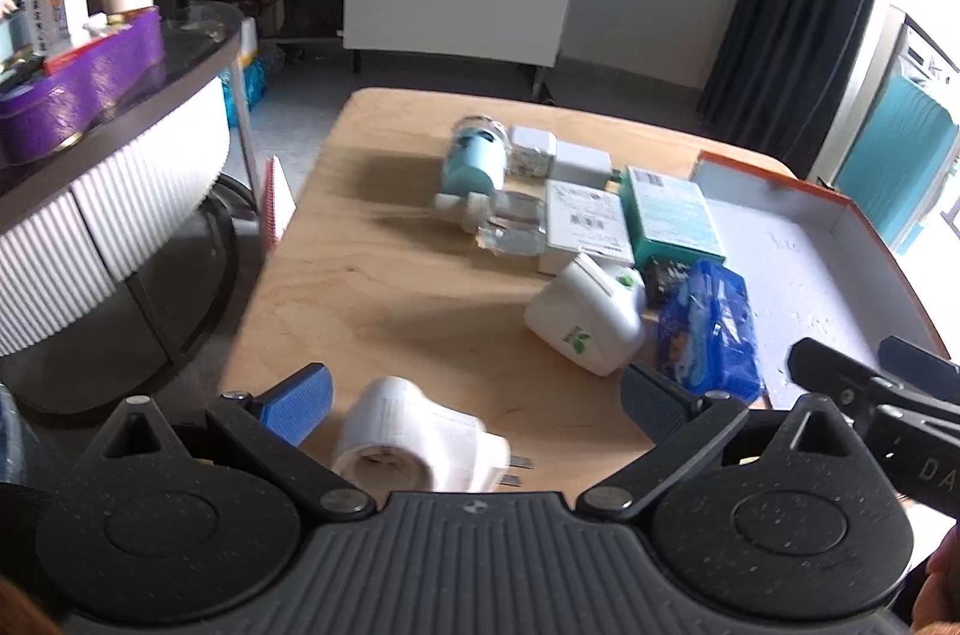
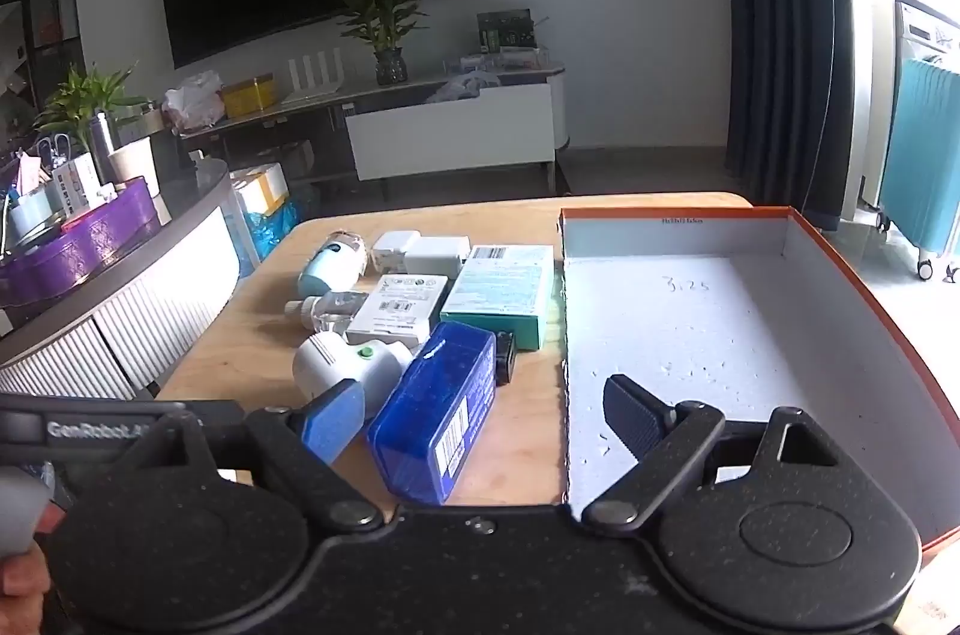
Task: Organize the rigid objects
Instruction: 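Grasp the white socket adapter with the left tool and lift it, then hold the socket adapter in the left tool while the right tool grasps the blue plastic box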
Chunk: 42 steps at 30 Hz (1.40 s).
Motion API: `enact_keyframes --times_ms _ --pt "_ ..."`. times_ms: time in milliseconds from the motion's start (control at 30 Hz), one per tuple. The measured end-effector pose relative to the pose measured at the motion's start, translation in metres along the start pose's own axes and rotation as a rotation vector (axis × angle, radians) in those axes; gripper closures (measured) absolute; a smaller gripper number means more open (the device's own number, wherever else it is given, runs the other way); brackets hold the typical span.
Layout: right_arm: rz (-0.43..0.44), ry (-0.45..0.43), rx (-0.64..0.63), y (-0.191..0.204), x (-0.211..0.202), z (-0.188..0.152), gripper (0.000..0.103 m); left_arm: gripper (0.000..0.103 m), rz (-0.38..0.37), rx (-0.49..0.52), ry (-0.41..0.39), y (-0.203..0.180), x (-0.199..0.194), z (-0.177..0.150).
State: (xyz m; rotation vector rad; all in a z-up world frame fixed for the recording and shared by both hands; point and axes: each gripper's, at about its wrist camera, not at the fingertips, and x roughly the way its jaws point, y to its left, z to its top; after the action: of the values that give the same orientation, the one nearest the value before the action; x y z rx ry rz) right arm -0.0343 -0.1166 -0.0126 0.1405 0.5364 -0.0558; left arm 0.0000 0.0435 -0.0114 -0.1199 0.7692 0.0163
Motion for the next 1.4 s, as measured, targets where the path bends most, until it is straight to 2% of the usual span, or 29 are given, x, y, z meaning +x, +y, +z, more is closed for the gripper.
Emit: enact_keyframes --times_ms 167,367,400,800,900,1000,1067,1267,1400 --pt "0.018 -0.004 -0.002 0.010 0.022 -0.006 0.001 0.000 -0.008 -0.030 -0.004 0.010 -0.007 -0.006" --pt "0.021 0.004 -0.003 0.004 -0.003 -0.004 0.001 0.000 -0.007 -0.025 0.022 0.014 -0.007 -0.018" --pt "0.023 -0.012 -0.013 0.015 0.011 -0.006 0.001 0.000 -0.006 -0.026 0.027 0.015 -0.006 -0.019" --pt "0.041 0.016 0.000 0.021 -0.002 -0.011 0.001 0.000 0.001 -0.007 0.038 0.015 -0.007 -0.028" --pt "0.060 0.049 0.029 0.020 -0.004 -0.009 0.001 0.000 0.006 0.000 0.039 0.016 -0.006 -0.029" --pt "0.092 0.018 0.068 0.020 -0.004 -0.010 0.001 0.000 0.014 0.007 0.040 0.016 -0.005 -0.030" --pt "0.086 0.056 0.069 0.020 -0.003 -0.009 0.001 0.000 0.016 0.007 0.043 0.016 -0.003 -0.030" --pt "0.075 0.101 0.059 0.020 0.001 -0.010 0.001 0.000 0.031 0.012 0.053 0.018 0.004 -0.033" --pt "0.063 0.103 0.046 0.018 0.006 -0.012 0.001 0.000 0.029 0.025 0.061 0.016 0.009 -0.035"
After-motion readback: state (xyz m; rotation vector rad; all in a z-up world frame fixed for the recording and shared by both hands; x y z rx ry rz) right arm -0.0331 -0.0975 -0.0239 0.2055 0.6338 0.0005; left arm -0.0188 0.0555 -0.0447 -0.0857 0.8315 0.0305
